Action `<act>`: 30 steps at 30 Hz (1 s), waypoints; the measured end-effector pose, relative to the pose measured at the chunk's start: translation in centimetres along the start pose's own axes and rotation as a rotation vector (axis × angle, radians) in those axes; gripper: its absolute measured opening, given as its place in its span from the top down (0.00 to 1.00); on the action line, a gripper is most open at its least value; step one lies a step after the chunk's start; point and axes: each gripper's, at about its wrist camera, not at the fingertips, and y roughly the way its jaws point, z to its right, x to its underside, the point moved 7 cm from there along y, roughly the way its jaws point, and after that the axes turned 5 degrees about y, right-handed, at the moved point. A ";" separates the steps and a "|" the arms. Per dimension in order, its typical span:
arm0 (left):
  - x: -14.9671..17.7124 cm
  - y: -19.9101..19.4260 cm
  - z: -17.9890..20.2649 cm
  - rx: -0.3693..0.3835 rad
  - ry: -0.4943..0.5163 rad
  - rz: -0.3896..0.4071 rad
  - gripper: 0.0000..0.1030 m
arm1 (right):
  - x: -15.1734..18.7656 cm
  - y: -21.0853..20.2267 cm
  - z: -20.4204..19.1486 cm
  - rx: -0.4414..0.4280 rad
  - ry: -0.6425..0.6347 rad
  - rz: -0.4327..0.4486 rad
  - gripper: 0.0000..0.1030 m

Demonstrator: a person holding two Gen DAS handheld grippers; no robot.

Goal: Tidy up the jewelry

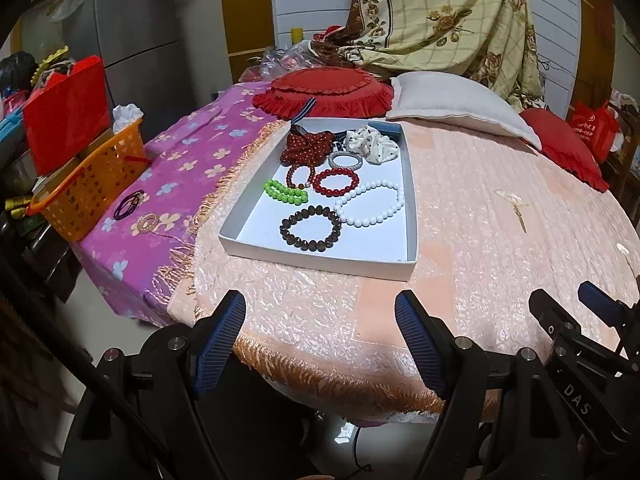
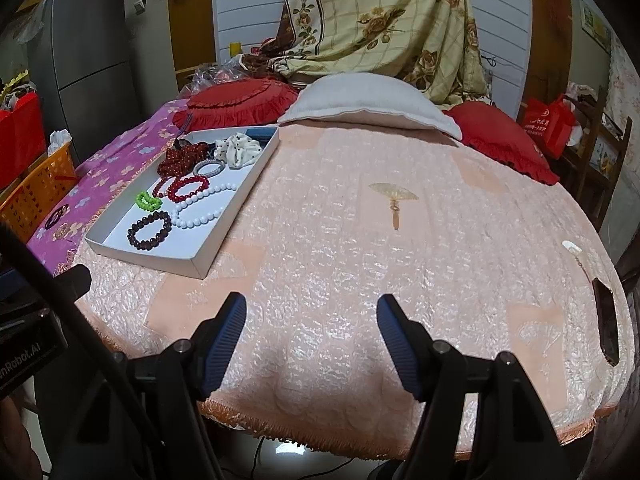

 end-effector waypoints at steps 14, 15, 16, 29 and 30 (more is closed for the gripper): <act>0.3 0.2 0.5 0.011 0.008 -0.006 0.62 | 0.1 0.1 0.5 0.014 0.007 0.000 0.31; 0.3 0.3 0.4 0.011 0.006 -0.008 0.62 | 0.1 0.1 0.5 0.013 0.007 -0.001 0.31; 0.3 0.3 0.4 0.012 0.005 -0.009 0.62 | 0.1 0.1 0.5 0.014 0.007 -0.002 0.31; 0.7 0.8 0.7 0.023 0.001 -0.030 0.62 | 0.2 0.3 0.6 0.017 0.005 -0.006 0.31; 0.7 0.8 0.7 0.023 0.000 -0.031 0.62 | 0.2 0.2 0.6 0.018 0.004 -0.005 0.31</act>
